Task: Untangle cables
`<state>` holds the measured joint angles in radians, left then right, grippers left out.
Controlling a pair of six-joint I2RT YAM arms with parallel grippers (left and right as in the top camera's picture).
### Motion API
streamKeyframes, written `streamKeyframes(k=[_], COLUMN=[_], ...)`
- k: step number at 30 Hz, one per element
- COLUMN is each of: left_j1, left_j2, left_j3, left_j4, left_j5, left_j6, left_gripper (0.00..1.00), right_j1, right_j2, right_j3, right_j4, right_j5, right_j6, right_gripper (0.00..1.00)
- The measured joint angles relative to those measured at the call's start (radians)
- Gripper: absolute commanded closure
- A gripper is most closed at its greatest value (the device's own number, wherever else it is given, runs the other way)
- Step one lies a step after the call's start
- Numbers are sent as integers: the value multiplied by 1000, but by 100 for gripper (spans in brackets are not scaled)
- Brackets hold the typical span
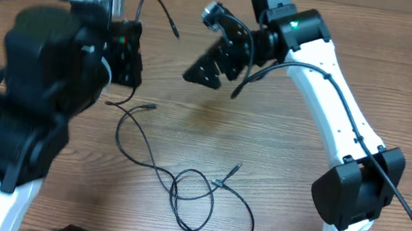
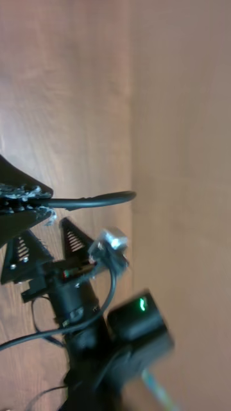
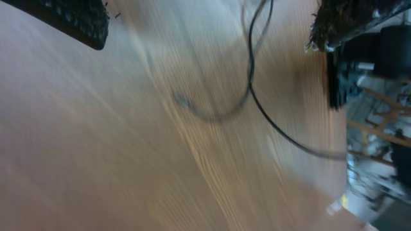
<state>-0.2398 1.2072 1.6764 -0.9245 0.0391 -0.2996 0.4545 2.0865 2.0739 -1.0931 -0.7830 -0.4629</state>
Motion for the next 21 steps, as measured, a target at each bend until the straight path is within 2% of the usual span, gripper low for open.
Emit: streamKeyframes(k=[3, 11, 21], left_j1=[71, 318, 362], left_j2=[69, 153, 171], left_j3=[63, 117, 121], left_j4=[-49, -57, -56], left_j5=[3, 243, 336], left_j6=[-93, -240, -402], left_gripper=[96, 96, 96], right_j1=[19, 100, 210], right_j2=[0, 0, 0], right_j3=[1, 1, 1], right_j4=[108, 224, 365], right_j5=[-42, -78, -89], right_j6=[7, 33, 53], right_gripper=[1, 0, 0])
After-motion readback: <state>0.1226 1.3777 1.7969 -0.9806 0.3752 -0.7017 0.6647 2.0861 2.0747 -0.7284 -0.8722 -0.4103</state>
